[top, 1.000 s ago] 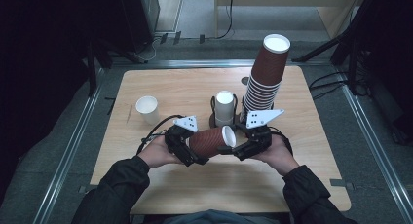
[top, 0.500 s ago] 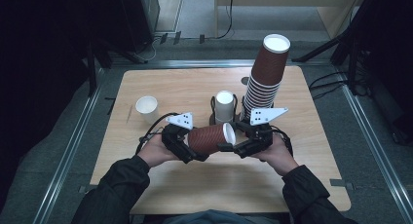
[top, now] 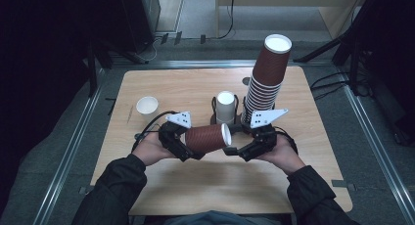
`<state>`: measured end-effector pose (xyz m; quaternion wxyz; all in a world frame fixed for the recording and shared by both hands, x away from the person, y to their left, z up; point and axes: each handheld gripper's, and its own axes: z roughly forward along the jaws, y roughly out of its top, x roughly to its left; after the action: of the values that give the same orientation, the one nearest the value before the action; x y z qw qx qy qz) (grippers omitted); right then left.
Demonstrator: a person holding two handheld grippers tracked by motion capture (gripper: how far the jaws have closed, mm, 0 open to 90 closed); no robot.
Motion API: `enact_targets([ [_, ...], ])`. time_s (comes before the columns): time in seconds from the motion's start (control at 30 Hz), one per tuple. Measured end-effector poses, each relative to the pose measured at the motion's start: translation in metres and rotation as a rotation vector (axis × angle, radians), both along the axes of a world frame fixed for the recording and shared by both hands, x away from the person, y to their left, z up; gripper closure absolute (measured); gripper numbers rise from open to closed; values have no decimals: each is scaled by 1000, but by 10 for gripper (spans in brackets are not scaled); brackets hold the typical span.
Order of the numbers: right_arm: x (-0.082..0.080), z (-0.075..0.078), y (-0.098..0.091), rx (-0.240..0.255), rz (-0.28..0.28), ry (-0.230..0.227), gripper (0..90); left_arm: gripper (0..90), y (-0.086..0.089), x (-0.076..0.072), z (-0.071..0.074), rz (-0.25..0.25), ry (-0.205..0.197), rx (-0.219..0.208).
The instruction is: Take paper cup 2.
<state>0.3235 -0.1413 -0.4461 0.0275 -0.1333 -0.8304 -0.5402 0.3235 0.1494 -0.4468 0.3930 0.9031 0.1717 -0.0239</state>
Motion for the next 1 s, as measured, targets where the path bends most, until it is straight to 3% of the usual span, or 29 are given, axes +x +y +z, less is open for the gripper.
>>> enact_targets([
  [0.07,1,-2,0,-43,-13,-12,170,91,0,1,0,0,-10,38],
  [0.3,-1,-7,4,-111,-9,-36,168,90,-4,3,-8,-2,-5,152],
  [0.5,0,-8,5,-131,-8,-45,166,90,-12,4,-15,-2,-8,227],
  [0.73,-1,-10,10,-168,2,-55,166,90,-20,3,-22,-46,10,274],
  [1.0,-2,-13,19,-178,38,-38,158,89,-24,1,-23,-67,15,281],
])
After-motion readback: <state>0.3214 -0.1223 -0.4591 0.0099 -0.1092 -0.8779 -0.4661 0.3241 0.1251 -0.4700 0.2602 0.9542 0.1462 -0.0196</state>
